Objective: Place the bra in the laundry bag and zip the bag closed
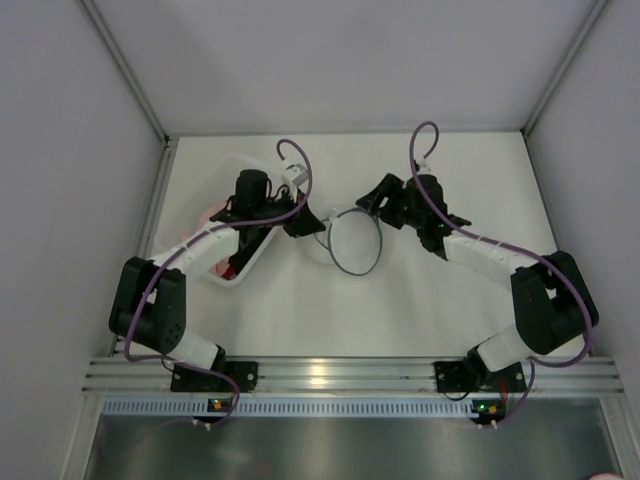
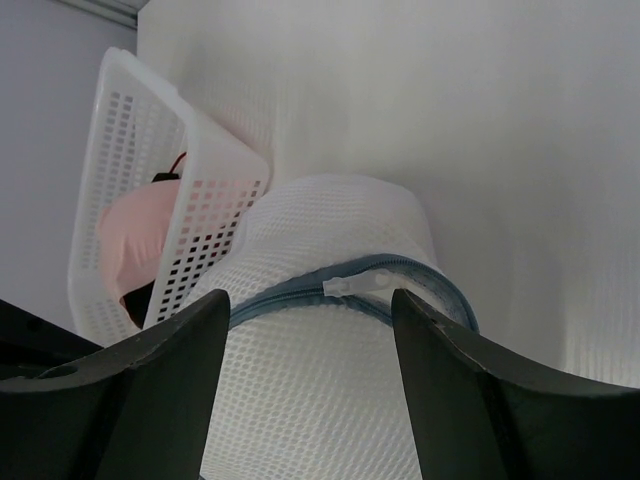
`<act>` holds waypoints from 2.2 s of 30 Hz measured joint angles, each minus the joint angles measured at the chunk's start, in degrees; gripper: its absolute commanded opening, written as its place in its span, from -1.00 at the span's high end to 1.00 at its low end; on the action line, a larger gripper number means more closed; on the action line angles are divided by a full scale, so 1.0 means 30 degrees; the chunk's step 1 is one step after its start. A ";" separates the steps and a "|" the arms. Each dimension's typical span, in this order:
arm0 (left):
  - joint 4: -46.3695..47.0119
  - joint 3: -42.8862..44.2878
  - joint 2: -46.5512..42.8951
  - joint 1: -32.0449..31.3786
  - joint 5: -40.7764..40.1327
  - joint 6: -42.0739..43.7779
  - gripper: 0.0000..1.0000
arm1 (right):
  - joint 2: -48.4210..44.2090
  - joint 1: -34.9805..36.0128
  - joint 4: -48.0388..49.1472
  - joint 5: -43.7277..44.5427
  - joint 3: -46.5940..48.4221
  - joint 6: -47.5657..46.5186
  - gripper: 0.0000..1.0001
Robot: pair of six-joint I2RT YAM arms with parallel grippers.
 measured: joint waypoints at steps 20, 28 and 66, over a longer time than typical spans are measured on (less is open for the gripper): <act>0.0000 0.0000 -0.0015 0.0000 0.0000 0.0000 0.78 | 0.1056 -0.0022 0.1355 0.0117 0.0015 0.1821 -0.29; -0.0007 -0.0007 -0.0044 0.0000 0.0000 0.0000 0.78 | 0.1297 -0.0124 0.1515 0.0146 -0.0080 0.2645 -0.18; 0.0015 -0.0073 -0.0044 0.0000 0.0051 0.0000 0.78 | 0.1588 -0.0860 0.8429 -0.0969 -0.3701 0.4816 0.70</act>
